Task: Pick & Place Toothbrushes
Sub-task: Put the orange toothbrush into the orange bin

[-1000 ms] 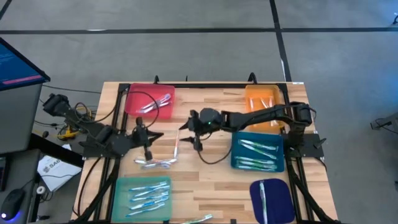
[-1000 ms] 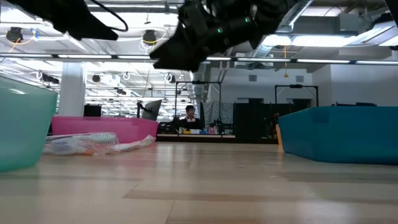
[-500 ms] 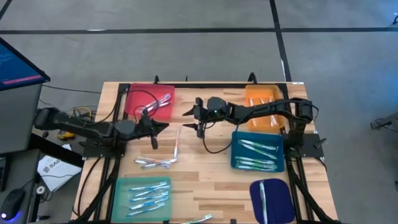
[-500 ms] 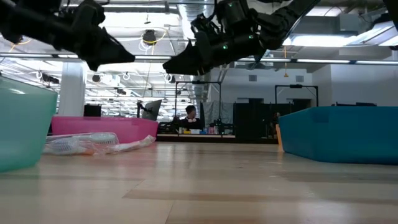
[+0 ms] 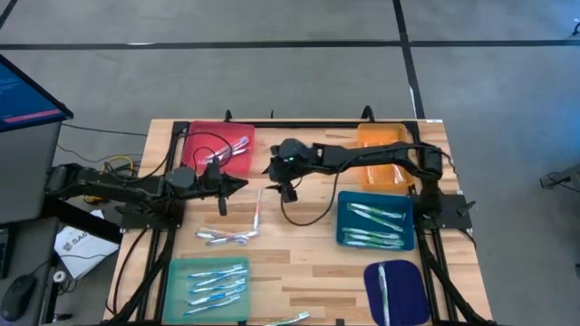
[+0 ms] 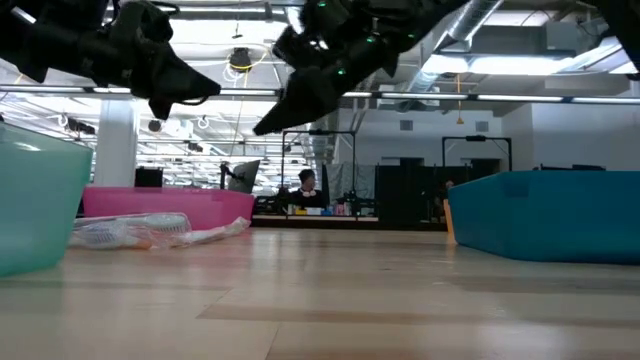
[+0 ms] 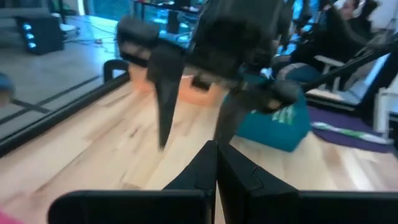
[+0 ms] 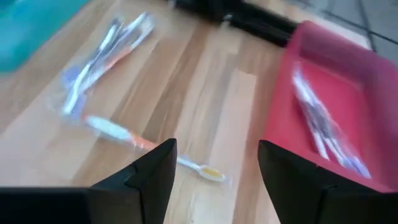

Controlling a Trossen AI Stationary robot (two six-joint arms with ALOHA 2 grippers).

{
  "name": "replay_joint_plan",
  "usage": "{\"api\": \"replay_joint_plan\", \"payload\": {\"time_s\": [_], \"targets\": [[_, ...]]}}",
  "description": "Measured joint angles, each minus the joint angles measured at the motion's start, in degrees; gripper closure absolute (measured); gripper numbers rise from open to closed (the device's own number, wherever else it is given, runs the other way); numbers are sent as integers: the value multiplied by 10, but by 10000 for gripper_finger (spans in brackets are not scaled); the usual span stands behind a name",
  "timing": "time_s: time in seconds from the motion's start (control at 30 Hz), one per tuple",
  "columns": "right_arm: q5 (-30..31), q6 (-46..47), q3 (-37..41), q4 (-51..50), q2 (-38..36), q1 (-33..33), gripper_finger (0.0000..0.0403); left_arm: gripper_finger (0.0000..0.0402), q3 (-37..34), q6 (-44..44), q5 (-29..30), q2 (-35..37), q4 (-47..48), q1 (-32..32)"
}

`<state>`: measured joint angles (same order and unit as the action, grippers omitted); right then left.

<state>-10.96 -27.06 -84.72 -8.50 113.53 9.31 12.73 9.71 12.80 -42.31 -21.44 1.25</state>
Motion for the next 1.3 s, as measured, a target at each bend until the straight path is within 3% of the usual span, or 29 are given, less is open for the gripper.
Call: {"api": "replay_joint_plan", "payload": {"time_s": [0.23, 0.43, 0.73, 0.83, 0.93, 1.1, 1.3], "targets": [[3, -117, -149, -209, 104, -8, 205, 401, 0, 23, -42, 3, 0, -4], [6, -215, -240, -288, 173, -32, 228, 401, -1, 22, -37, 31, 4, -5], [45, -303, -261, -264, 182, -51, 223, 401, -18, 13, -36, 146, 4, -5], [53, -323, -261, -241, 188, -57, 207, 401, -28, 8, -35, 187, 3, -5], [101, -331, -259, -229, 204, -68, 180, 401, -39, 6, -33, 221, 3, -5], [188, -359, -259, -224, 230, -94, 146, 401, -56, 6, -33, 254, 3, -5], [208, -366, -260, -224, 225, -94, 143, 401, -63, 8, -40, 263, 4, -5]]}}
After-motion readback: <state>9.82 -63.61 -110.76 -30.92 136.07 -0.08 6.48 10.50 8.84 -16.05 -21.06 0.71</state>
